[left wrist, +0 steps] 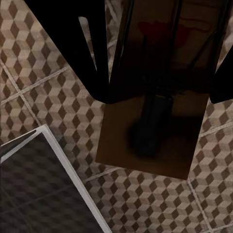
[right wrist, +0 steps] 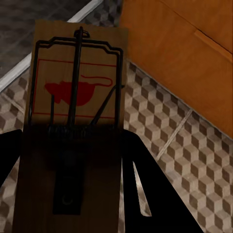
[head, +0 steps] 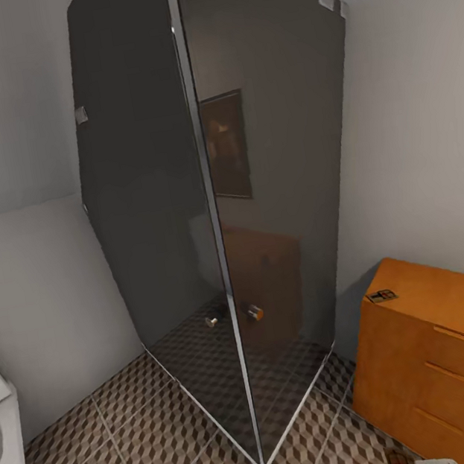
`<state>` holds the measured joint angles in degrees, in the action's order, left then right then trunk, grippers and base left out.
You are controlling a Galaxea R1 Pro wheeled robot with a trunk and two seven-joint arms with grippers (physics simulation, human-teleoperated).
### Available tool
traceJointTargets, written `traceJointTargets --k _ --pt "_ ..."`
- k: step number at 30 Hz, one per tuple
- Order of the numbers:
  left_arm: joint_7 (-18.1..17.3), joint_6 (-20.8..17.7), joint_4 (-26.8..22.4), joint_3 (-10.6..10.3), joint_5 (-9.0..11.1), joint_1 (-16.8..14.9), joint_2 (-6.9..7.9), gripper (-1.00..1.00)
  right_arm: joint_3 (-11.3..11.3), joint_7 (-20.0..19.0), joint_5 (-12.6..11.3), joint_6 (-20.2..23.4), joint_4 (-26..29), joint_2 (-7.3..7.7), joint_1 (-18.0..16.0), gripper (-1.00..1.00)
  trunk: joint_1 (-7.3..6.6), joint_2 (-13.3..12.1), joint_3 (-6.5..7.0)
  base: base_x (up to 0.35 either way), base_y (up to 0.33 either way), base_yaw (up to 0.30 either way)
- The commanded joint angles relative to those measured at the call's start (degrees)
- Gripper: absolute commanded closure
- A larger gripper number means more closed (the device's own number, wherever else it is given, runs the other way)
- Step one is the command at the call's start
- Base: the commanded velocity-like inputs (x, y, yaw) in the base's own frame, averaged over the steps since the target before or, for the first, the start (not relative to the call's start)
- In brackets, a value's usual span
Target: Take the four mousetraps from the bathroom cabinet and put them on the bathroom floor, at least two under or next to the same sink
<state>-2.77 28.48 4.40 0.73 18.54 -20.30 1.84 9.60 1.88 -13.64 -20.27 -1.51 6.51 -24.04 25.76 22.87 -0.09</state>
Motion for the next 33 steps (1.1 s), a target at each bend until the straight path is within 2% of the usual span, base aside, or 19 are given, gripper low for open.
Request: traceJointTargets --k 1,33 --pt "-0.39 0.35 0.26 0.04 0.18 -0.09 0.00 1.00 0.51 -0.12 -0.60 -0.30 -0.16 -0.01 -0.04 1.00 0.02 0.05 -0.02 0.000 0.000 0.255" --pt "-0.36 0.35 0.26 0.00 0.15 -0.09 0.00 1.00 0.50 -0.12 -0.48 -0.30 -0.16 0.03 -0.04 1.00 0.02 0.05 -0.02 0.000 0.000 0.255"
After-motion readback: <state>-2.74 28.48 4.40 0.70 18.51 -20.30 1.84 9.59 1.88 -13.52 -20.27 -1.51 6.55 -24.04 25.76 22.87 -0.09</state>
